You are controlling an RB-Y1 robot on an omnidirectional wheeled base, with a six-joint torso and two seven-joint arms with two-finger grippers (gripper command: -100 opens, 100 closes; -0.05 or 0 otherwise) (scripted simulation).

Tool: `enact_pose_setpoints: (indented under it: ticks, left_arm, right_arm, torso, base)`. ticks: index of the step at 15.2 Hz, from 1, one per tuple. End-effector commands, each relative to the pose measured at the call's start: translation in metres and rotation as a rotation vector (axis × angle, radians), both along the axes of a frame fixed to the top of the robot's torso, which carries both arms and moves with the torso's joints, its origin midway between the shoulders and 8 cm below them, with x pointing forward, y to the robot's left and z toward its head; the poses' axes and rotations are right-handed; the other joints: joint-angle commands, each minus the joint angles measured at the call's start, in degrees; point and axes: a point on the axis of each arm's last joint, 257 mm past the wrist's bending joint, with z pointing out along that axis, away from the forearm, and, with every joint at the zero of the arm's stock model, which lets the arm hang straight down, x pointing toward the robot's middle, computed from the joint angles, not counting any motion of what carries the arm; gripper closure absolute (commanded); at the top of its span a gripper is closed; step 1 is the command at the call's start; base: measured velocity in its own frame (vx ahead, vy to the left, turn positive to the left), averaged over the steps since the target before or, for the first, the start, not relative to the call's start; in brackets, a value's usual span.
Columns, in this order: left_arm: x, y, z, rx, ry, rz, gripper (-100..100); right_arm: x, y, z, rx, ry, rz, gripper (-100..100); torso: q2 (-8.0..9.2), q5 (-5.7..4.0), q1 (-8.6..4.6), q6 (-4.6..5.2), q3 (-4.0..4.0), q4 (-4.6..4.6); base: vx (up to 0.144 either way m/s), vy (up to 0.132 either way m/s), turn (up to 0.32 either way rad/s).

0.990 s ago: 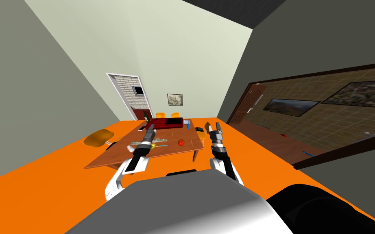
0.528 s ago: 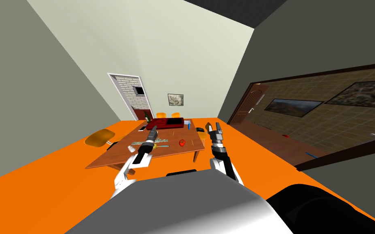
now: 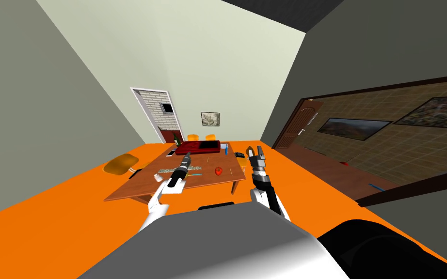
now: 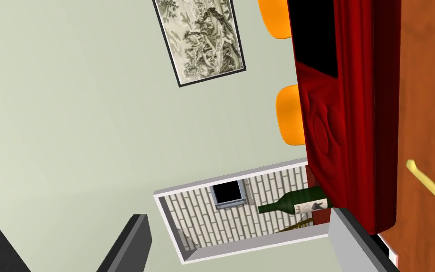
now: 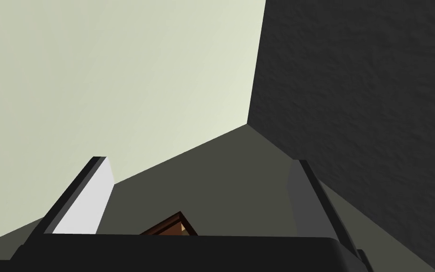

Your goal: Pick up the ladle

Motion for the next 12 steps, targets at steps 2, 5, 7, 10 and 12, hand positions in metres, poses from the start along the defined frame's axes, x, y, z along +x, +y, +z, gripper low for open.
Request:
enact_pose_setpoints:
  ticks: [2, 5, 7, 10, 12]
  left_arm:
    - [0.005, 0.003, -0.027, -0.009, 0.078, 0.017, -100]
    - [0.011, 0.004, -0.049, -0.017, 0.144, 0.03, -100]
    - [0.015, 0.004, -0.069, -0.024, 0.208, 0.044, -100]
    - [0.018, 0.004, -0.092, -0.03, 0.279, 0.059, -100]
    - [0.019, 0.003, -0.112, -0.035, 0.343, 0.072, -100]
  right_arm:
    - [0.0, 0.0, 0.0, 0.0, 0.0, 0.0, 0]
    - [0.0, 0.0, 0.0, 0.0, 0.0, 0.0, 0]
    - [0.0, 0.0, 0.0, 0.0, 0.0, 0.0, 0]
    - [0.0, 0.0, 0.0, 0.0, 0.0, 0.0, 0]
    - [0.0, 0.0, 0.0, 0.0, 0.0, 0.0, 0]
  torso:
    - [0.0, 0.0, 0.01, -0.02, -0.01, -0.01]
    - [0.02, -0.01, -0.02, -0.01, 0.01, 0.0]
    - [0.04, -0.01, -0.03, -0.01, 0.02, 0.0]
    - [0.01, -0.01, -0.02, -0.01, 0.0, 0.0]
    - [0.03, -0.01, -0.04, -0.01, 0.02, 0.0]
  base:
    - [0.022, 0.021, 0.01]
    - [0.015, 0.017, 0.012]
    - [0.016, 0.018, 0.017]
    - [0.018, 0.017, 0.013]
    - [0.015, 0.013, 0.015]
